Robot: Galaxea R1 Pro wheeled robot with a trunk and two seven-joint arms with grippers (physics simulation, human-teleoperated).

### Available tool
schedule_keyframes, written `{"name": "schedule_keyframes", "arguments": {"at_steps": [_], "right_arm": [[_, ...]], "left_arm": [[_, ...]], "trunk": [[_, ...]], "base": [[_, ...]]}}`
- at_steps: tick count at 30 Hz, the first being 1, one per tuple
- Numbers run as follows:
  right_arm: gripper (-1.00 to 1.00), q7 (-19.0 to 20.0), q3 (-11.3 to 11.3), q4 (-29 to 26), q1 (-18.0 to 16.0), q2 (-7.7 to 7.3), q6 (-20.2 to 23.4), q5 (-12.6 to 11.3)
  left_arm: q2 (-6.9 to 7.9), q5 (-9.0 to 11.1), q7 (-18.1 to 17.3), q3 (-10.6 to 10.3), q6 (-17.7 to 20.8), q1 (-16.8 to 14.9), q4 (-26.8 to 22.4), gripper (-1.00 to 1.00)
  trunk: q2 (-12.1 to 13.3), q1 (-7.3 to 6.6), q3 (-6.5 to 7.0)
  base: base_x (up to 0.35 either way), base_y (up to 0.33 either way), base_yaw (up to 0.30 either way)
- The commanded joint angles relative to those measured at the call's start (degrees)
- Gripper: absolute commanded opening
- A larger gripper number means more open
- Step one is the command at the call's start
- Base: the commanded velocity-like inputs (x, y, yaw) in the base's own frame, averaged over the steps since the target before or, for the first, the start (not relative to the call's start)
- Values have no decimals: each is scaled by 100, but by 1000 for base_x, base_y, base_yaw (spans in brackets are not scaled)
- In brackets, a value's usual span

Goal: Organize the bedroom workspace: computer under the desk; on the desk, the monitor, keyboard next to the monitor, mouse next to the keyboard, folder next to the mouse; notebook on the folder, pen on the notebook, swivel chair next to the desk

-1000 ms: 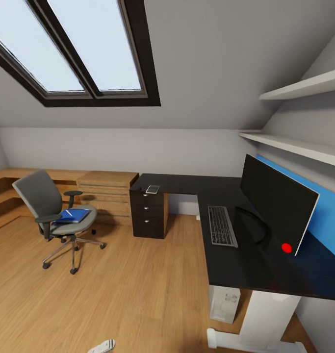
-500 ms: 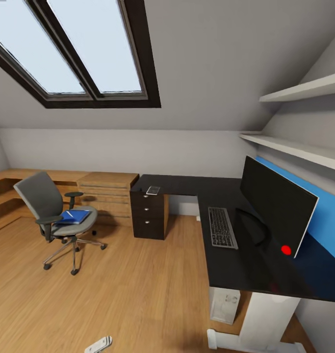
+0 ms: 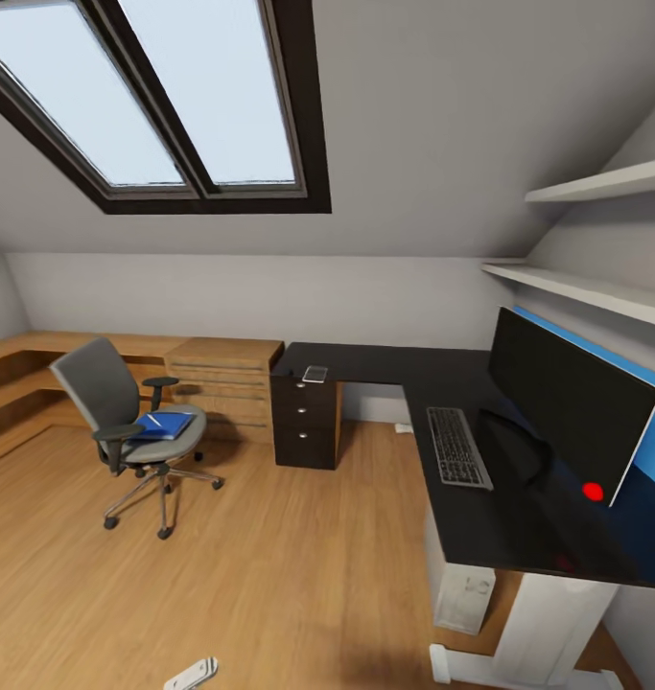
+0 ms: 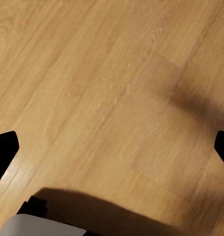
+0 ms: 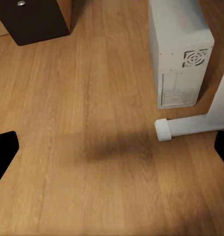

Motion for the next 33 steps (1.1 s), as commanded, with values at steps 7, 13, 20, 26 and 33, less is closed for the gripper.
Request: {"name": "schedule_keyframes", "arguments": {"at_steps": [7,13,20,26,33], "right_arm": [[100,15,16,-1,-7,-2,-20,-58],[100,15,16,1,-5,-2,-20,-60],[100,15,16,12,-6,5,-20,-53],[100,15,16,17,-9,8,-18,-52],[100,15,16,17,-9,7,-16,-52]], "left_arm": [[20,16,64,-39,-18,-5,-15,100],[33,4,60,-46,-27,-6,-13,100],[11,-3,59,-50,-39,-5,210,100],[9,-9,55,-58,-40,-7,230,100],[1,-21,54,-100,-40,-5,238,100]], "trunk": [[-8,2,-9],[-8,2,-9],[-8,2,-17],[-8,2,-57],[-8,2,-108]], "base": [[27,134,0],[1,62,0],[125,279,19],[222,274,123],[199,142,144]]}}
